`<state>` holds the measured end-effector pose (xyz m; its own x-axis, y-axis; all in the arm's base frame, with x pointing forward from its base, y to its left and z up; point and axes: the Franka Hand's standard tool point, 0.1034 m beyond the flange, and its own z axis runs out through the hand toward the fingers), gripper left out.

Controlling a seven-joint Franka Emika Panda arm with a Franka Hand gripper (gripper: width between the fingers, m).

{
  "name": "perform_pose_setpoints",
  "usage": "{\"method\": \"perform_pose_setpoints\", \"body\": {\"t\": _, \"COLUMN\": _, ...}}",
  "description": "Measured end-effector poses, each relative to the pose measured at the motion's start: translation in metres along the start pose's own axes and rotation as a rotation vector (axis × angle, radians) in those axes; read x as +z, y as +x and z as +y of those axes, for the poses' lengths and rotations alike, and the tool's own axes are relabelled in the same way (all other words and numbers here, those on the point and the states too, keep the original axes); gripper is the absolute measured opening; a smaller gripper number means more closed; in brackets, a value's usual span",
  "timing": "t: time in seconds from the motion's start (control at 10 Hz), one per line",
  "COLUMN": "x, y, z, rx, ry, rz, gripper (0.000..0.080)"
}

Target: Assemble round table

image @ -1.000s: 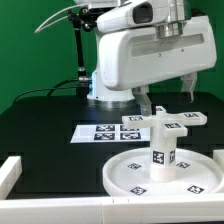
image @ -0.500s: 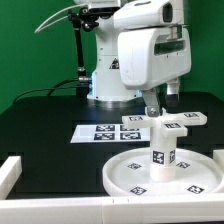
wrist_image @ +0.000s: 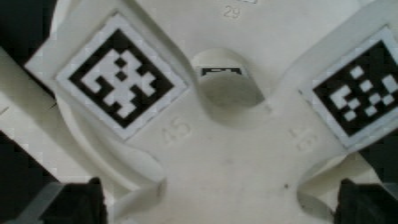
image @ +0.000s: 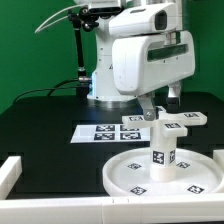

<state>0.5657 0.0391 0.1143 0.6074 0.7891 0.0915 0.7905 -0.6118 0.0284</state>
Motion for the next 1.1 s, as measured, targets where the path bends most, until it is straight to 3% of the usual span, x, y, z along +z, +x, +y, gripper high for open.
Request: {"method": "perform_pose_setpoints", "body": {"t": 1.1, "x": 0.015, "y": -0.006, "z": -0.002, "rx": 0.029, "ry": 0.016, "rz": -0.019, "gripper": 0.0649}}
